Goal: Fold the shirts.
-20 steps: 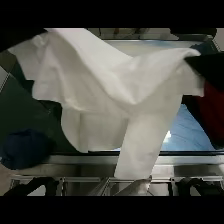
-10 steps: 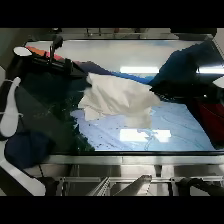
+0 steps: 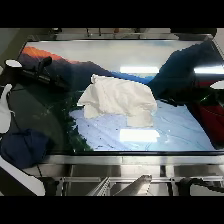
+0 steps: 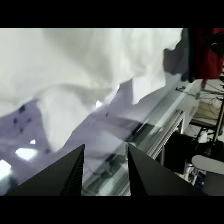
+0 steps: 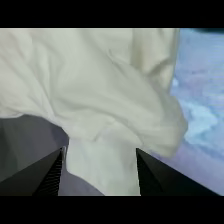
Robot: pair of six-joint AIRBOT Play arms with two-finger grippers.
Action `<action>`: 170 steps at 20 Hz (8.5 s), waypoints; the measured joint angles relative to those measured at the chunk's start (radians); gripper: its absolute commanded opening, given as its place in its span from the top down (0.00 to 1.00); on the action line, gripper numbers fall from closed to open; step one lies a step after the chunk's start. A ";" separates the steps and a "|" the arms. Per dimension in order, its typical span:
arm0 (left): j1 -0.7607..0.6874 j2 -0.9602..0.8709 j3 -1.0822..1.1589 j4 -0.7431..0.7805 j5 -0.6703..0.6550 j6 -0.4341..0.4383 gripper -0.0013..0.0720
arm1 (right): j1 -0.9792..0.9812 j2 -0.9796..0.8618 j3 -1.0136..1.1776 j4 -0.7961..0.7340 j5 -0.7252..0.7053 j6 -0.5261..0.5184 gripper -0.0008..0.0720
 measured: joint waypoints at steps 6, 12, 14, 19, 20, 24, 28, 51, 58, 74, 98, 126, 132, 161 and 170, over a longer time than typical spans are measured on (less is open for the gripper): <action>-0.089 0.214 -0.443 0.137 0.229 0.058 0.59 | 0.070 0.001 -0.106 -0.026 -0.005 -0.015 0.24; -0.191 0.211 -0.550 0.167 0.439 0.080 0.59 | 0.111 0.002 -0.127 0.002 -0.027 -0.023 0.24; -0.215 0.187 -0.557 0.158 0.455 0.082 0.59 | 0.114 0.002 -0.129 0.004 -0.031 -0.025 0.24; -0.246 0.138 -0.524 0.148 0.469 0.084 0.82 | 0.118 0.002 -0.130 0.010 -0.039 -0.034 0.24; -0.250 0.129 -0.499 0.162 0.477 0.085 0.97 | 0.120 0.002 -0.130 0.010 -0.048 -0.037 0.24; -0.262 0.105 -0.386 0.195 0.441 0.087 0.96 | 0.131 -0.008 -0.130 0.040 -0.107 -0.050 0.24; -0.262 0.103 -0.283 0.178 0.347 0.083 0.96 | 0.100 -0.013 -0.101 0.051 -0.163 -0.067 0.24; -0.152 0.098 -0.095 -0.137 0.070 0.118 0.96 | 0.106 -0.117 -0.038 0.013 -0.221 -0.128 0.51; -0.149 0.135 -0.094 -0.164 0.052 0.119 0.96 | 0.144 -0.107 0.042 0.135 -0.087 -0.211 0.97; 0.550 0.899 0.251 -0.830 0.264 0.095 0.95 | -0.588 0.859 0.559 0.390 -0.052 0.018 0.97; 0.116 0.003 0.236 0.017 0.257 -0.050 0.04 | -0.117 -0.064 0.209 0.194 -0.231 -0.083 0.37; -0.033 0.473 -0.946 0.173 0.534 0.005 0.95 | -0.283 -0.027 0.151 0.074 0.284 -0.138 0.38; -0.014 0.468 -0.842 0.154 0.440 0.028 0.95 | -0.283 -0.061 0.151 -0.067 0.183 -0.105 0.40; 0.190 0.468 -0.767 0.150 0.381 0.035 0.95 | -0.159 -0.382 0.197 -0.066 0.145 -0.151 0.97; 0.190 0.493 -0.645 0.006 0.296 0.082 0.95 | -0.175 -0.269 0.231 0.220 0.306 -0.199 0.97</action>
